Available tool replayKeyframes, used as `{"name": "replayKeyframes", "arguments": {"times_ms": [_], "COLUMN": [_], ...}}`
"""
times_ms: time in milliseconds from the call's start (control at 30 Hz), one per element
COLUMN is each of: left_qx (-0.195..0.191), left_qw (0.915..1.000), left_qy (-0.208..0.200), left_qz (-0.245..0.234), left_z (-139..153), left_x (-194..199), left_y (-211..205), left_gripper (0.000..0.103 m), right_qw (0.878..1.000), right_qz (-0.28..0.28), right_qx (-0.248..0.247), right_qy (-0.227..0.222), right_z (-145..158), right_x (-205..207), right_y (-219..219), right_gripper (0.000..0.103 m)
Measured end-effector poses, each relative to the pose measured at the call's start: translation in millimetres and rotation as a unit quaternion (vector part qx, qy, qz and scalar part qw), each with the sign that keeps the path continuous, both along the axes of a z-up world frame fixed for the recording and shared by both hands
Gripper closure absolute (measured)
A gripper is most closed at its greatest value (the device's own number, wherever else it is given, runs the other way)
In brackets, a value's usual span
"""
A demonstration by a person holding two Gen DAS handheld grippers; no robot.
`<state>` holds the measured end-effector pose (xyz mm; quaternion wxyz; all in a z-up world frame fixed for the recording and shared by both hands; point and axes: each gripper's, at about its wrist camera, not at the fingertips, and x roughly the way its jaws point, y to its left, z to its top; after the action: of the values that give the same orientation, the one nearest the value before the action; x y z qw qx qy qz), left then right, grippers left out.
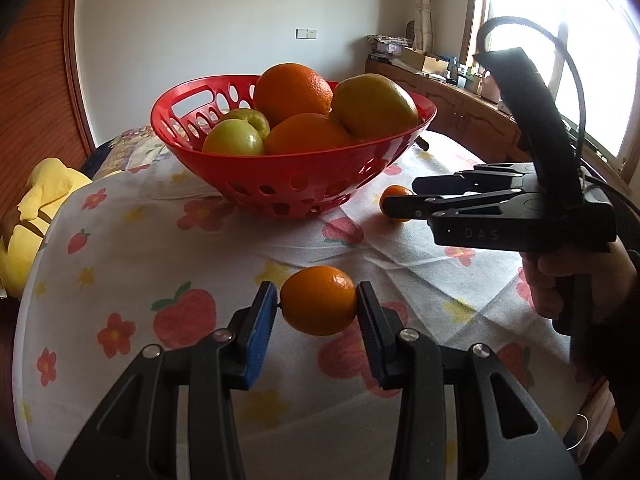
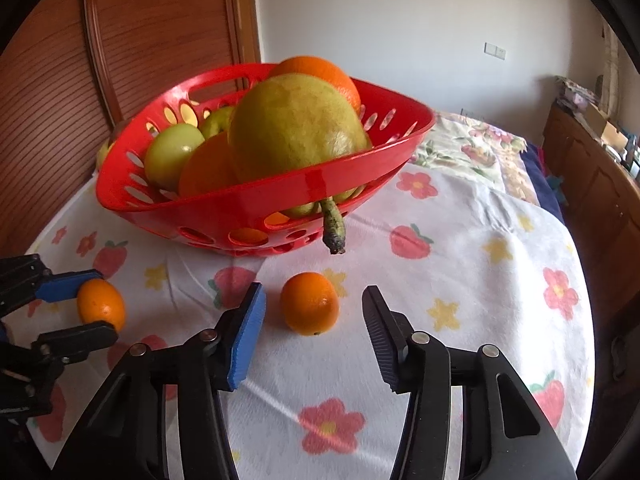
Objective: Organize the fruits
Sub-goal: 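Grasp a small tangerine with the right tool while the left tool grasps the other tangerine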
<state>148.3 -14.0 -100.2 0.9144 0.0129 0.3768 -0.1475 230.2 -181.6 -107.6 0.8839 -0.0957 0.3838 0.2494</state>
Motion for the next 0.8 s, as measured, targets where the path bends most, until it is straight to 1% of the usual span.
{"name": "replayKeyframes", "arguments": {"times_ms": [133, 400, 433, 533, 800], "left_qx": [0.000, 0.001, 0.001, 0.001, 0.003], "left_qw": [1.0000, 1.0000, 1.0000, 1.0000, 1.0000], "left_qy": [-0.001, -0.001, -0.001, -0.002, -0.005], "left_qz": [0.001, 0.001, 0.001, 0.002, 0.004], "left_z": [0, 0, 1, 2, 5], "left_x": [-1, 0, 0, 0, -1], "left_y": [1, 1, 1, 2, 5], "left_gripper": [0.064, 0.064, 0.064, 0.064, 0.064], "right_qw": [1.000, 1.000, 1.000, 1.000, 1.000], "right_qz": [0.001, 0.009, 0.010, 0.013, 0.022], "right_qx": [-0.010, -0.017, -0.018, -0.019, -0.001], "right_qy": [0.004, 0.011, 0.011, 0.011, 0.019], "right_z": [-5, -11, -11, -12, -9], "right_x": [2, 3, 3, 2, -11], "right_y": [3, 6, 7, 6, 1], "right_gripper": [0.056, 0.066, 0.070, 0.070, 0.070]}}
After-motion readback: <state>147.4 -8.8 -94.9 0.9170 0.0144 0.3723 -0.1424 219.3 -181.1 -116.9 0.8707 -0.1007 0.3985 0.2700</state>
